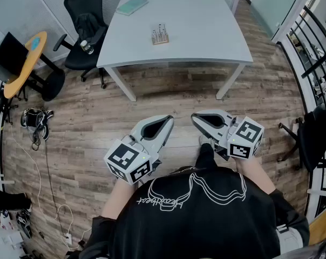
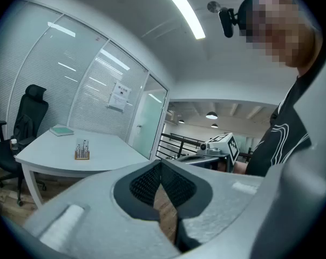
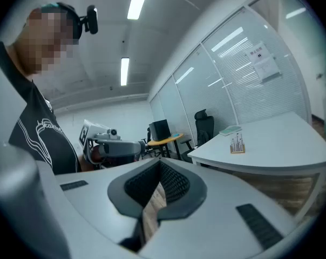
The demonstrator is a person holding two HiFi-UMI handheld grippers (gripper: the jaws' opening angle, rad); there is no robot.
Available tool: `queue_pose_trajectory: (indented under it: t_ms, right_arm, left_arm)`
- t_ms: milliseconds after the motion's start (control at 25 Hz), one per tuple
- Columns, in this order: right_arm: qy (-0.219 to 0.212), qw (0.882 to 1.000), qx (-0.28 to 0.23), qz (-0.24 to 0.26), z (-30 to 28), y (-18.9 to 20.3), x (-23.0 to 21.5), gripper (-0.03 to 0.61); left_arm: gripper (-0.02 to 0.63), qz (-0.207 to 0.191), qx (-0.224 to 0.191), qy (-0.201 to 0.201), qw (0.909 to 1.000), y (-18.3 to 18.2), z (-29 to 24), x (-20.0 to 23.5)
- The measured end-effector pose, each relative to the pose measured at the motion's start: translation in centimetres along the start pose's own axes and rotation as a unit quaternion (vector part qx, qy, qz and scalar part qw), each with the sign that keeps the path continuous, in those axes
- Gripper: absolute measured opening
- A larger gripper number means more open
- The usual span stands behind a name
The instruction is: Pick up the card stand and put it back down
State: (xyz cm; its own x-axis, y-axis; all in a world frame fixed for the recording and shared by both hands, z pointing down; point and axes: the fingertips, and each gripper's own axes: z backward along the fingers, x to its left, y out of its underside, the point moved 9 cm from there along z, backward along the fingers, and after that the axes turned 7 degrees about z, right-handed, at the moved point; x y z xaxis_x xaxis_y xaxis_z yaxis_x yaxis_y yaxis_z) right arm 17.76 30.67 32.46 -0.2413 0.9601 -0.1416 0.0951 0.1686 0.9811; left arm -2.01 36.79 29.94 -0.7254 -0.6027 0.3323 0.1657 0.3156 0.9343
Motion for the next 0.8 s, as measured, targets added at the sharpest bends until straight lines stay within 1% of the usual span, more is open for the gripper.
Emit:
queue_pose_trajectory:
  t_ms: [80, 160, 440, 640, 800]
  right_arm:
    - [-0.005, 1.000, -0.013, -0.020, 0.0, -0.2, -0.3, 0.006]
    - [-0.004, 0.999, -0.018, -0.029, 0.0, -0.4, -0.5, 0.006]
    - [0.024, 1.000, 0.008, -0.003, -0.8, -0.2, -2.2, 0.006]
    - [0.017, 1.000, 0.013, -0.004, -2.8, -0.3, -5.7, 0.006]
    - [0.007, 1.000, 0.013, -0.009, -5.1, -0.7, -9.5, 0.006]
  left_arm:
    - [0.014, 0.001, -0.002, 0.001, 1.0000, -0.2, 0.2, 0.0]
    - [0.014, 0.005, -0.004, 0.002, 1.0000, -0.3, 0.4, 0.1]
    - [0.014, 0.037, -0.013, 0.001, 0.9992, -0.5, -0.5, 1.8]
    - [0.014, 0.041, -0.014, -0.019, 0.9989, -1.4, -2.4, 4.8]
    - [0.014, 0.046, -0.003, -0.043, 0.9980, -2.1, -4.3, 8.3]
